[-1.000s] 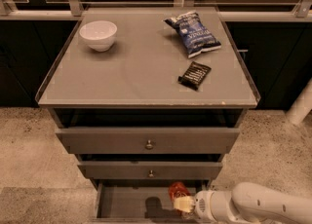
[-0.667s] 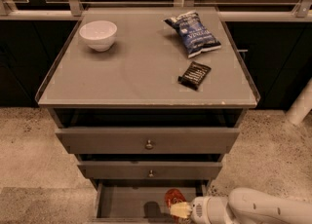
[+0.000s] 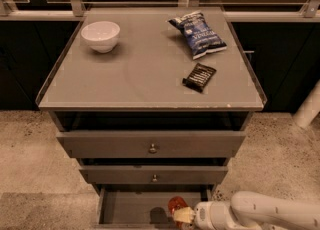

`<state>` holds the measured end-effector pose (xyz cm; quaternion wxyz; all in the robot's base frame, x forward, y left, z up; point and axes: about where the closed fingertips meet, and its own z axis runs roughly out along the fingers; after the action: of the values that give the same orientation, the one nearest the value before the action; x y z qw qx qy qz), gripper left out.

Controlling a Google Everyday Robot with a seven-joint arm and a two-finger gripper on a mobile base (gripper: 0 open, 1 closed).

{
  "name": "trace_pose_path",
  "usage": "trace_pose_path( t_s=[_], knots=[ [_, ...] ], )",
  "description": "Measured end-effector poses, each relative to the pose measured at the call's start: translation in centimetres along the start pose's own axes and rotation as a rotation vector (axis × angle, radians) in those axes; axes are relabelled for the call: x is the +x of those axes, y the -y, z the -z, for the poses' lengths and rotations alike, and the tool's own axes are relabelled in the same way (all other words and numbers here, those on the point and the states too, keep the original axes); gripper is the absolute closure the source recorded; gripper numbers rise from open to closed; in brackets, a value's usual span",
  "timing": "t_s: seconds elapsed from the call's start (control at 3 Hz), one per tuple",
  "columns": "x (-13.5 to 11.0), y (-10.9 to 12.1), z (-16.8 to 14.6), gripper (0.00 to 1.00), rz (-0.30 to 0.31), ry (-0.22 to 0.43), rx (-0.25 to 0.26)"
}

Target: Place coke can into bottom drawer

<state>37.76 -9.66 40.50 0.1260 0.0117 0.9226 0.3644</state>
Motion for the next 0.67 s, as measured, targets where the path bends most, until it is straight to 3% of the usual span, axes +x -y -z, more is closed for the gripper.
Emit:
trace_pose_path(
  t_s=[0.33, 0.67],
  knots=[
    [0.6, 4.6, -4.0, 1.00, -0.127, -0.042, -0.027],
    [1.1, 8.8, -7.3, 1.00, -0.242, -0.042, -0.047]
  ],
)
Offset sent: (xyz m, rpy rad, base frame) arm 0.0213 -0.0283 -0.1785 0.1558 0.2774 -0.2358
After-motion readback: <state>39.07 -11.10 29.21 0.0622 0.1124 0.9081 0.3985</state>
